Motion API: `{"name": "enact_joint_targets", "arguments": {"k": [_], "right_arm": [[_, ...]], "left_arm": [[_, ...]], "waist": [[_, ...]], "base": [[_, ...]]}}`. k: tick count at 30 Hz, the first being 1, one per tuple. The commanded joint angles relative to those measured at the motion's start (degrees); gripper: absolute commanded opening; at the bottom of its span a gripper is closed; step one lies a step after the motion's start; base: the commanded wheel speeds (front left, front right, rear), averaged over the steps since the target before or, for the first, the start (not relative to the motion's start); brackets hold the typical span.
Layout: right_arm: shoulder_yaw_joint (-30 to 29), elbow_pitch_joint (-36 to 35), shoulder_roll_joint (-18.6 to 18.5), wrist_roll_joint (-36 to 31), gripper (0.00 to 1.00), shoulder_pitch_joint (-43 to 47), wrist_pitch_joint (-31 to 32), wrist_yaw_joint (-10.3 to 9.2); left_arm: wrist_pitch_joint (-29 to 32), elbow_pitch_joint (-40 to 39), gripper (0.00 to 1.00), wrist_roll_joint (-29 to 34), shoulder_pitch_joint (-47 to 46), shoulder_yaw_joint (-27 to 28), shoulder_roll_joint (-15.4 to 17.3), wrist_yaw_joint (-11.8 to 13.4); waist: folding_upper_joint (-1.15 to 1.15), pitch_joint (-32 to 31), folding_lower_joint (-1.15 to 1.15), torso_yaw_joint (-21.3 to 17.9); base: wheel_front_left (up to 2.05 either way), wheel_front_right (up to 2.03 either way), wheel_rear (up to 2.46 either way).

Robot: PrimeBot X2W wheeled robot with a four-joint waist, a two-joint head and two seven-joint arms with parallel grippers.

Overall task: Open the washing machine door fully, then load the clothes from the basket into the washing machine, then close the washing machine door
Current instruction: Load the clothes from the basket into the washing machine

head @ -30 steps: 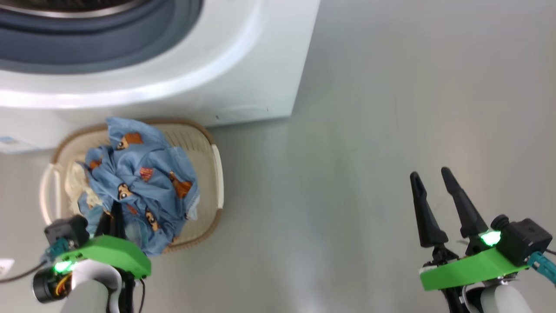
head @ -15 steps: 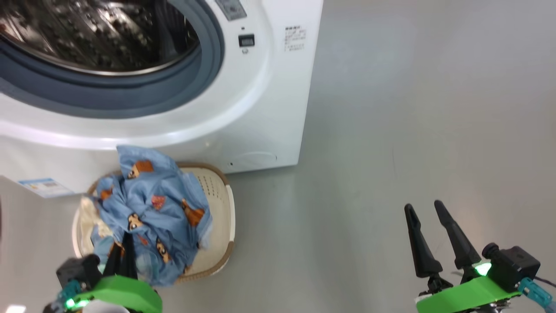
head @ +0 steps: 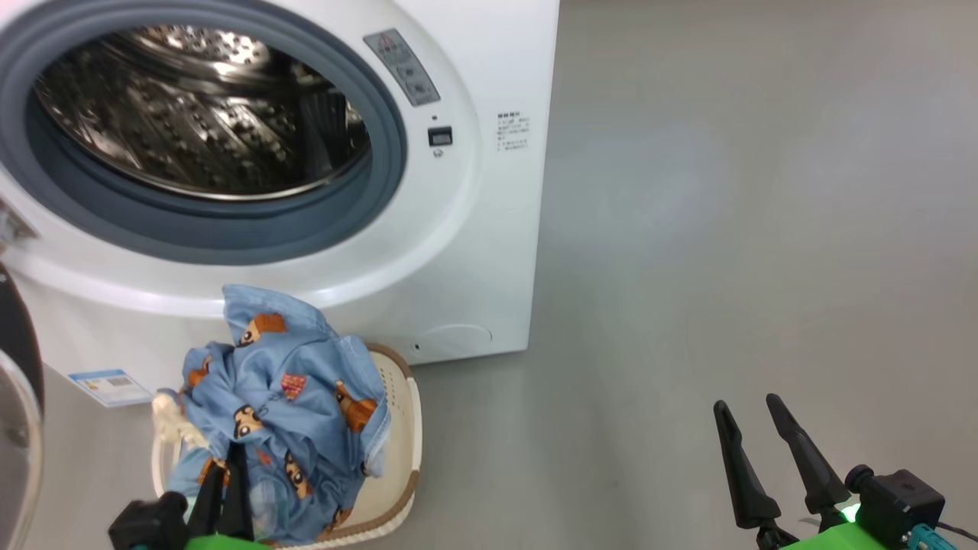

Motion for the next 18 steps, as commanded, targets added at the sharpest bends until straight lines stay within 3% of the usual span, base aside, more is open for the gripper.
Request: {"name": "enact_joint_targets", "arguments": {"k": [1,18], "right_arm": [[1.2,-1.8,-0.9,-1.3,1.00,0.2,-0.3,0.09],[0.6,-2.4,-1.3,-3.1,1.00,2.8,-0.3,0.09]], "left_arm": [[-0.8,-3.3,0.00,1.0,0.5,2.4,0.5,0.4],[-0.8,-10.8,0.00,3.2,6.9,2.2,-0.5,0.3]], "waist": [[0.00,-2.0,0.00,0.5],[0.00,-5.7,0.00,2.4]], "base": [[0.00,0.00,0.00],[0.00,0.00,0.00]]}}
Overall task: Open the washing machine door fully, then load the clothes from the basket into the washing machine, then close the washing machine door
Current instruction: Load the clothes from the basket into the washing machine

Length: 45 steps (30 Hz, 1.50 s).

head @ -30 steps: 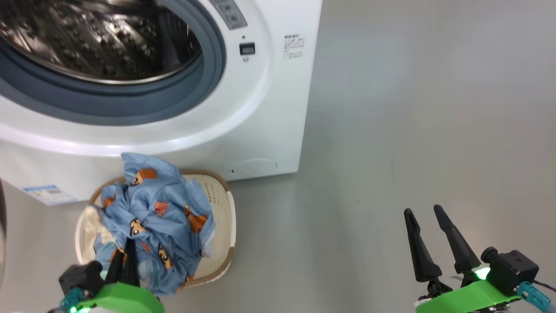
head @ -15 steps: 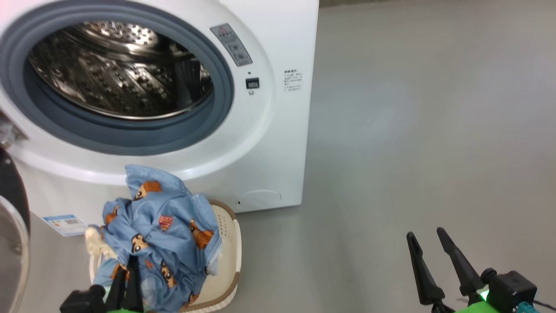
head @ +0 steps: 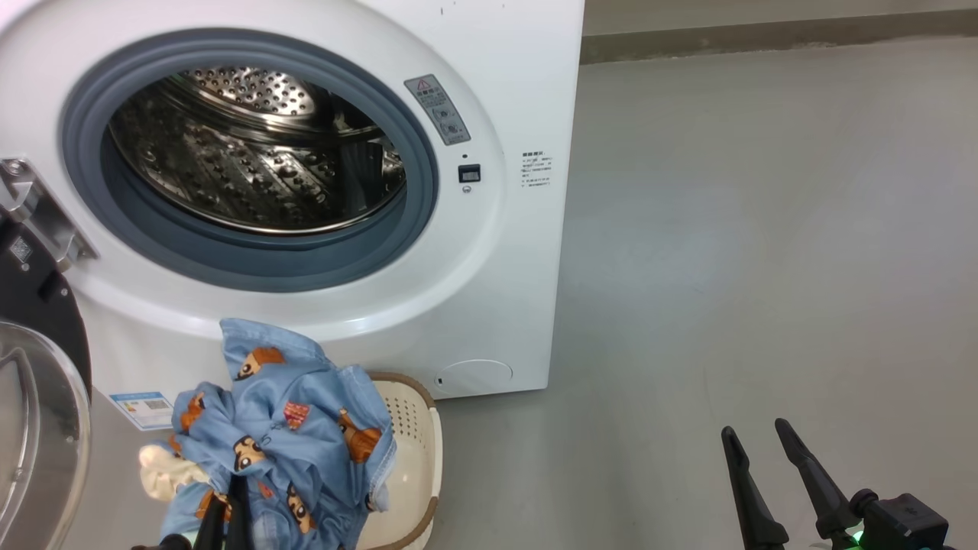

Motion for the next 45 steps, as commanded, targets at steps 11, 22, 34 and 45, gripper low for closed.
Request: {"name": "enact_joint_targets", "arguments": {"k": [11,22,34,45], "right_arm": [[1.7,-0.9,-1.4,-1.6,1.00,-0.9,-0.3,0.09],[1.3,-0.7,-1.1,-1.8,1.00,-0.9,-0.3,0.09],[1.6,-0.5,-0.6,-1.4,1.00,-1.3,-0.3,0.09],[1.8,-0.6,-0.6,-1.3,1.00,-1.8,-0.3,0.09]], "left_arm": [[-0.8,-4.2,0.00,1.2,0.0,1.2,0.2,0.7],[-0.8,-4.8,0.00,1.4,0.2,1.0,0.1,0.8],[-0.8,-4.7,0.00,1.8,-0.7,1.3,0.1,0.5],[-0.8,-3.9,0.00,2.1,-2.6,0.9,0.1,0.0]], "waist": [[0.00,-0.6,0.00,0.6],[0.00,-0.4,0.00,1.1],[0.00,0.3,0.00,0.4],[0.00,1.6,0.00,-0.1]], "base": [[0.00,0.00,0.00],[0.00,0.00,0.00],[0.00,0.00,0.00],[0.00,0.00,0.00]]}}
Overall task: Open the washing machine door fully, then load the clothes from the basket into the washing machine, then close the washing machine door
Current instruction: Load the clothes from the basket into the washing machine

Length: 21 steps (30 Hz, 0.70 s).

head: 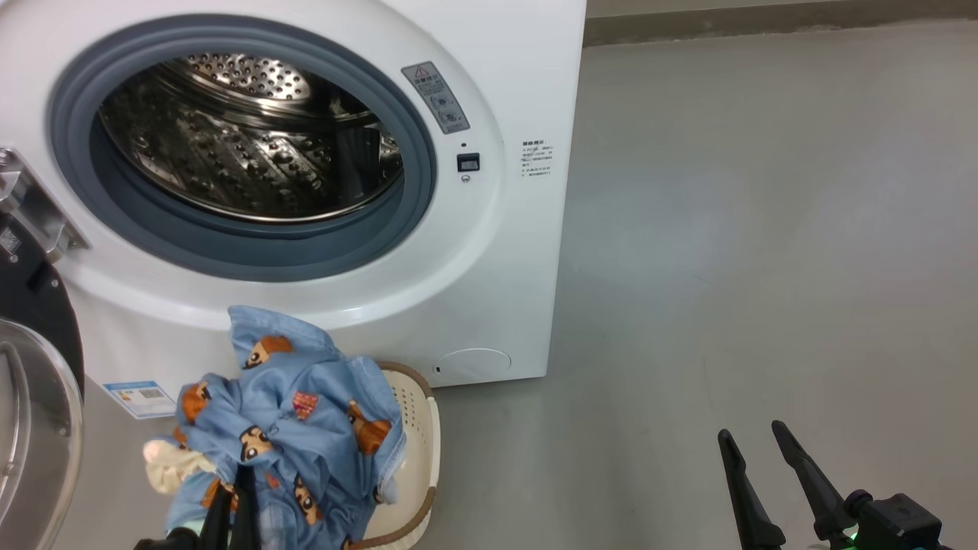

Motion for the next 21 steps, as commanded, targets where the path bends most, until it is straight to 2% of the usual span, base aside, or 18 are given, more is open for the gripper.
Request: {"name": "enact_joint_targets", "arguments": {"k": [1,21], "right_arm": [[1.5,-1.3,-0.4,-0.3,1.00,-1.7,-0.3,0.09],[2.3,-1.0,-0.4,0.0,1.00,-2.8,-0.3,0.09]], "left_arm": [[-0.8,-1.3,0.00,0.8,-3.2,1.8,0.1,0.0],[-0.8,-0.3,0.00,1.0,-5.7,1.7,0.1,-0.4]], "waist": [[0.00,0.2,0.00,-0.1],[0.00,1.6,0.00,-0.9]], "base": [[0.00,0.00,0.00],[0.00,0.00,0.00]]}}
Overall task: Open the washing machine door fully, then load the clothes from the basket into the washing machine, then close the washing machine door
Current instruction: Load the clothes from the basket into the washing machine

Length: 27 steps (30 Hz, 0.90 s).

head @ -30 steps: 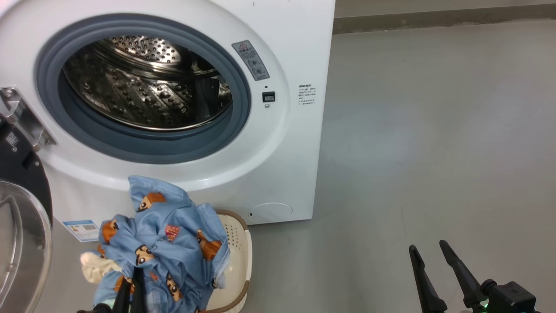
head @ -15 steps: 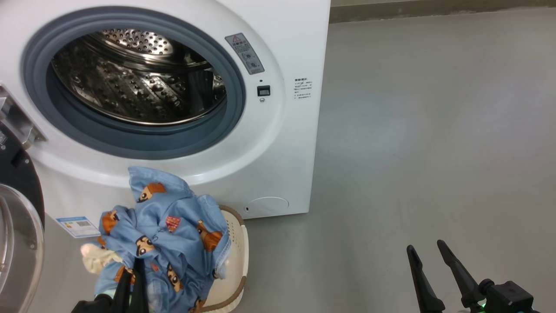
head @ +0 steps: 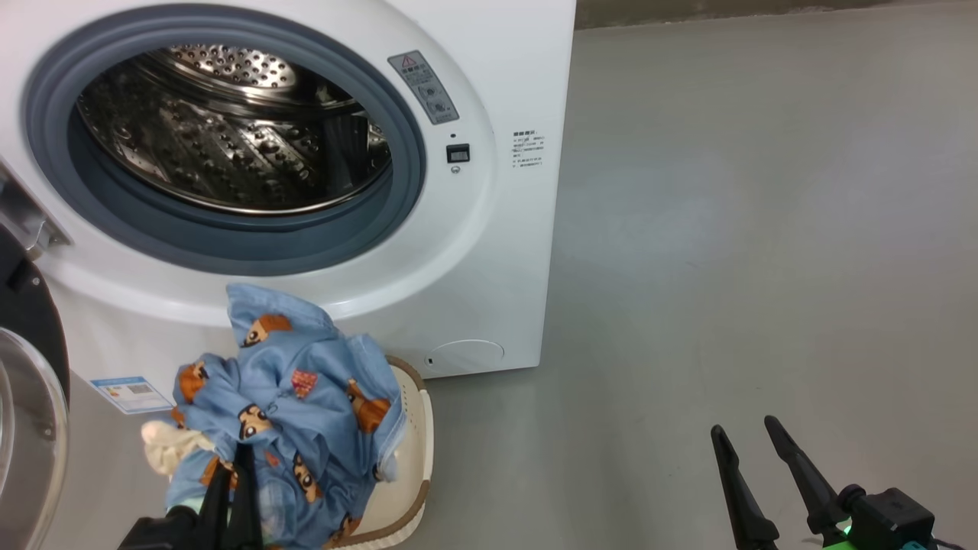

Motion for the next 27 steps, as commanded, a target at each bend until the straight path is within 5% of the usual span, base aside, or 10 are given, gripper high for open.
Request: {"name": "enact_joint_targets", "arguments": {"k": [1,14,27], "right_arm": [[1.5,-1.3,-0.4,-0.1,1.00,-2.3,-0.3,0.09],[2.1,-1.5,-0.6,0.1,1.00,-3.5,-0.3,0.09],[3.2,-1.7,0.0,1.0,1.00,-7.4,-0.3,0.09]], "left_arm": [[-0.8,-1.2,0.00,0.9,-3.1,1.7,0.2,-0.2],[-0.8,-0.5,0.00,0.7,-6.4,1.3,0.2,-0.2],[-0.8,5.8,0.00,1.8,-21.4,4.2,3.0,-0.6]], "waist": [[0.00,0.3,0.00,0.0],[0.00,2.5,0.00,-0.4],[0.00,11.1,0.00,-3.8]], "base": [[0.00,0.00,0.00],[0.00,0.00,0.00],[0.00,0.00,0.00]]}}
